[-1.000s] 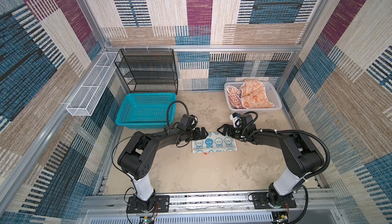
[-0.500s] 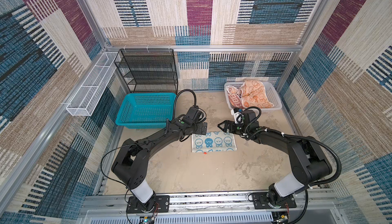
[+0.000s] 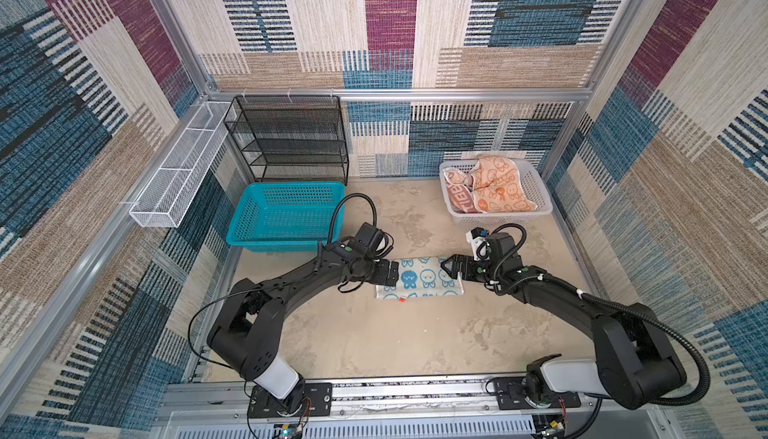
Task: Fold and stack the towels
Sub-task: 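Lower both grippers and pinch the ends of the folded blue-print towel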
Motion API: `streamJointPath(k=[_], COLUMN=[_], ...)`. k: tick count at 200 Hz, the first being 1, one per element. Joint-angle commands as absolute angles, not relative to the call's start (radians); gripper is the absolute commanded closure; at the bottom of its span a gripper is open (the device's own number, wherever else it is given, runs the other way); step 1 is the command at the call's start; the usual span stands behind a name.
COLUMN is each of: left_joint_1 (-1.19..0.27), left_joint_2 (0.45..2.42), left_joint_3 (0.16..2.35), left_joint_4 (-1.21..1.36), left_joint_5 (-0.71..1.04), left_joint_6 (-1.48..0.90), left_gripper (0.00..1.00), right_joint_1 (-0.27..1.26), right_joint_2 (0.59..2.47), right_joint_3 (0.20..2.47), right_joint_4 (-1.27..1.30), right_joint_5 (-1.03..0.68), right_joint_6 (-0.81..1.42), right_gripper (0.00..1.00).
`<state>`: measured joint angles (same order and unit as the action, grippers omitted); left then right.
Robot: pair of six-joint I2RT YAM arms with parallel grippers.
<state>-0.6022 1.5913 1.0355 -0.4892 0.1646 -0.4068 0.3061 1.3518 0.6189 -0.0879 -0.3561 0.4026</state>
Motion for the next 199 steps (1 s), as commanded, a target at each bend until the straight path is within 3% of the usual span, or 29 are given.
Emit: streamJointPath(k=[1,79,122,199], left_joint_1=[-0.598,-0.585,-0.587,-0.592], left_joint_2=[1.587,1.752,1.787,1.857], left_joint_3=[1.010,1.082,1.107,1.146], left_joint_4=[-0.490,-0.522,-0.581,-0.623], left_joint_5=[0.247,0.288,0.217,0.109], left_joint_6=[-0.442,-0.434,-0.405,-0.383], left_gripper=[0.00,0.00,0.20,0.42], right_joint_1=[0.307,0.308,0.320,0.363], right_joint_2=[1.371,1.447,1.448,1.464], right_joint_3=[0.603,0.566,0.543,0.537], right_joint_4=[-0.073,0.019,0.057,0.103], right_joint_5=[-0.348,-0.403,-0.427,-0.434], right_joint_6=[0.397,0.425,0.455,0.485], right_gripper=[0.01,0.01,0.01,0.01])
